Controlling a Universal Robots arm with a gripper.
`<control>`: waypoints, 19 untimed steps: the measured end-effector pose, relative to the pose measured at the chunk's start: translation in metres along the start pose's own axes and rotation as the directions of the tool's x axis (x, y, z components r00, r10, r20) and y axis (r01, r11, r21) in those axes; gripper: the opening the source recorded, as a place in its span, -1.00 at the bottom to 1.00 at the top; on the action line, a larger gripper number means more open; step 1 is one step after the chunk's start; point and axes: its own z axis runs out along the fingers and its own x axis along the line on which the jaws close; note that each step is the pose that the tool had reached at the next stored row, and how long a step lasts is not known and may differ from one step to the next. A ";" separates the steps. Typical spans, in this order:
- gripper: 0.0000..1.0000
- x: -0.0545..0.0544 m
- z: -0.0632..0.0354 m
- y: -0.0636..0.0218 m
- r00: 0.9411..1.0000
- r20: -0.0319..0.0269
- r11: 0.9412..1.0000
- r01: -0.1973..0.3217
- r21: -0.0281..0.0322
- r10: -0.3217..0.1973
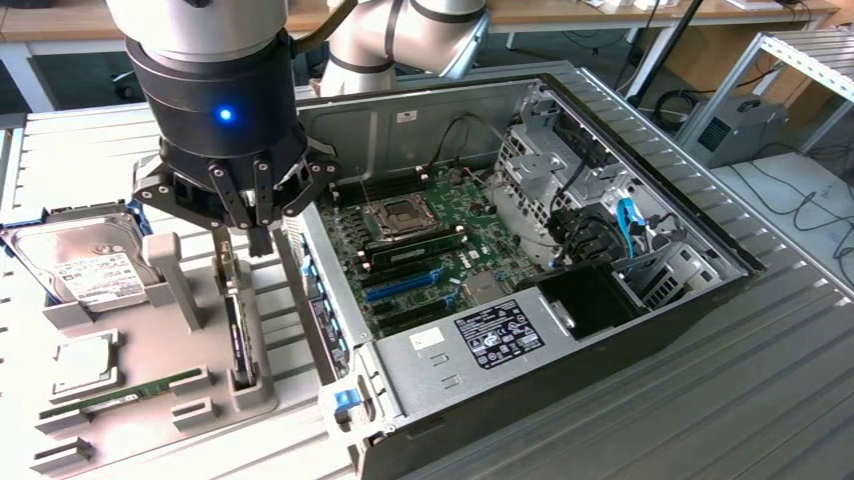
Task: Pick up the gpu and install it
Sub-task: 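Pick up the gpu and move the gpu toward the slot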
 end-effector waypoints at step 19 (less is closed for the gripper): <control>-0.16 0.001 0.0005 -0.0001 1.000 0.000 1.000 0.000 0.000 0.000</control>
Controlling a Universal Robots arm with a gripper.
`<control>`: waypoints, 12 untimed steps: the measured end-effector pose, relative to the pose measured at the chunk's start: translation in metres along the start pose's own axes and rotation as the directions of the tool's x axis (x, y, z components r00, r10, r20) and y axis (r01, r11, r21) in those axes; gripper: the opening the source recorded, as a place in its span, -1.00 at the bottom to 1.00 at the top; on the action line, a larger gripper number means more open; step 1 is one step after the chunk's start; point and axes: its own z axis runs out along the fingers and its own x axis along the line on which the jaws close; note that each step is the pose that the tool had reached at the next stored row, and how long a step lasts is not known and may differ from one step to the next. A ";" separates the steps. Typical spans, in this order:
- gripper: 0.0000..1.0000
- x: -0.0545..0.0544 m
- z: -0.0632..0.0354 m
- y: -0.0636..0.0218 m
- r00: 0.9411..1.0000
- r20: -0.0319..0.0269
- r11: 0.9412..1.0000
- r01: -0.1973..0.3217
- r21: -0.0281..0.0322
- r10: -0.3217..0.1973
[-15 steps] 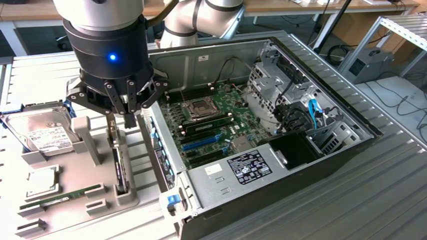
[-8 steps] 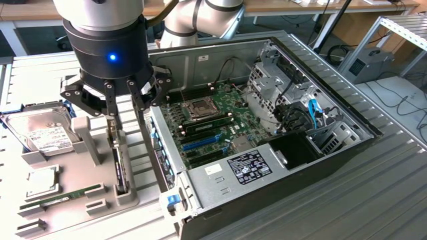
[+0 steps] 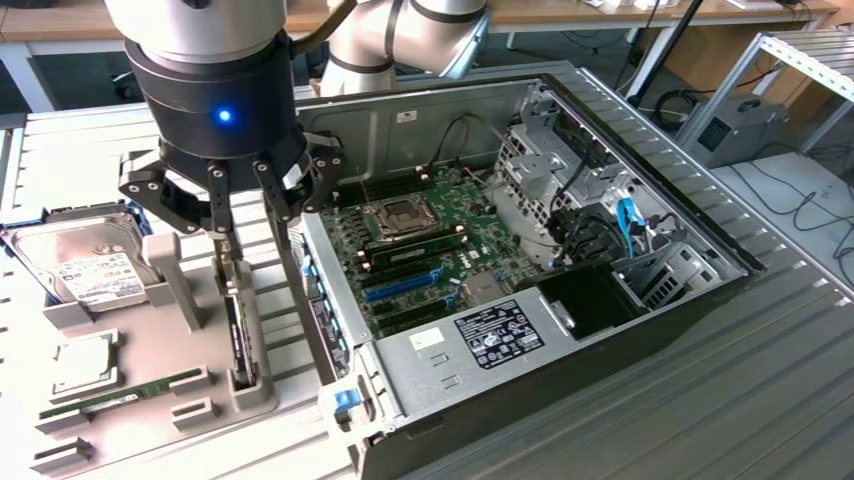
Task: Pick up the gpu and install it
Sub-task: 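Pick up the gpu and move the gpu toward the slot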
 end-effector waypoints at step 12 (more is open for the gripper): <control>-0.16 0.003 0.0064 -0.0004 1.000 0.000 1.000 0.000 0.000 0.000</control>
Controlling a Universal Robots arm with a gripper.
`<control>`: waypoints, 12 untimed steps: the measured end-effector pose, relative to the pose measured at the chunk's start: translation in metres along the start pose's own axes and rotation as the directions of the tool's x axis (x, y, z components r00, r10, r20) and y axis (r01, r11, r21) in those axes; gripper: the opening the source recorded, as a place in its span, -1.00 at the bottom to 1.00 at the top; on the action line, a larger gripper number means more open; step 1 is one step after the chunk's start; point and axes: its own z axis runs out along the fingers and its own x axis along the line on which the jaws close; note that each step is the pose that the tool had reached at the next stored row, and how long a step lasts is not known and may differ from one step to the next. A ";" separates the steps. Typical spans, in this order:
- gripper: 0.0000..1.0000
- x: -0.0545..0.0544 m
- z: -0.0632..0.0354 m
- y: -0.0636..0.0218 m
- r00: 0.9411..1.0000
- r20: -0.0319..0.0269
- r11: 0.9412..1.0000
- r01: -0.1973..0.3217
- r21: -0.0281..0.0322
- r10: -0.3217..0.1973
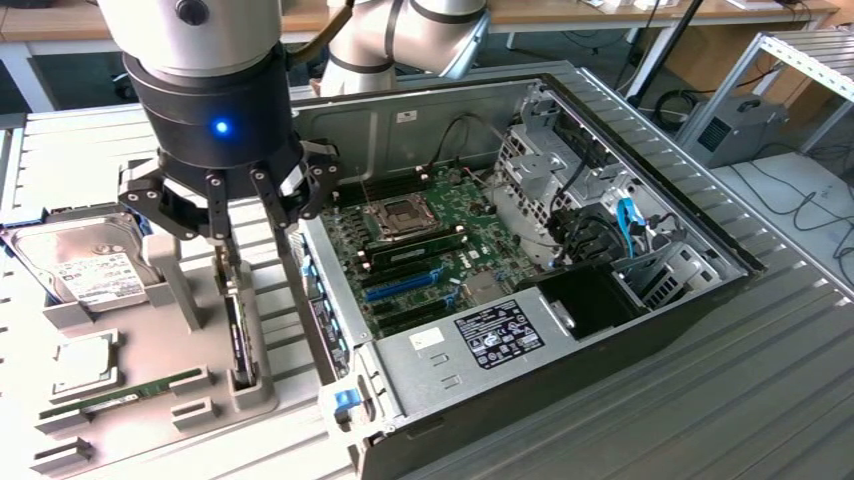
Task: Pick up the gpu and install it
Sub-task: 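Pick up the gpu and move the gpu toward the slot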
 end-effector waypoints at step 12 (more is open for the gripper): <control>-0.16 0.000 0.0039 -0.0002 1.000 0.000 1.000 0.000 0.000 0.000</control>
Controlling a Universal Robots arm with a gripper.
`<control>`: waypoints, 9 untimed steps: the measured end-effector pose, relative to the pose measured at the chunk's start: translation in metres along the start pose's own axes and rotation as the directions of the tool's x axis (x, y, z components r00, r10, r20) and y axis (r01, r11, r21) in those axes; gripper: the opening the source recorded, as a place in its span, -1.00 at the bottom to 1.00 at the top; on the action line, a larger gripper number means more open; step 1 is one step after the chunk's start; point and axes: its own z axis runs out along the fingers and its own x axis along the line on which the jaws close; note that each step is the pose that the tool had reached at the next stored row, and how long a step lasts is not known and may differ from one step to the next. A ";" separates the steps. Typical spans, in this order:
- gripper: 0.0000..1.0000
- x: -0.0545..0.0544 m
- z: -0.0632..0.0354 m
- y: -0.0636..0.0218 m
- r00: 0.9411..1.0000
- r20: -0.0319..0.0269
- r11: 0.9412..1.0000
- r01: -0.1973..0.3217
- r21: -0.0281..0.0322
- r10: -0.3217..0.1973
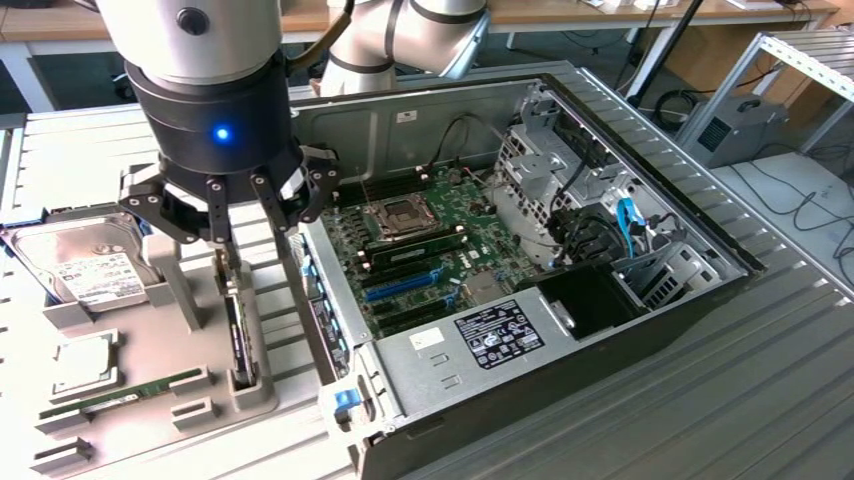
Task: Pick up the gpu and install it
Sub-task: 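Pick up the gpu and move the gpu toward the slot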
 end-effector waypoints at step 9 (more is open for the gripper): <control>-0.16 0.000 0.0032 -0.0002 1.000 0.000 1.000 0.000 0.000 0.000</control>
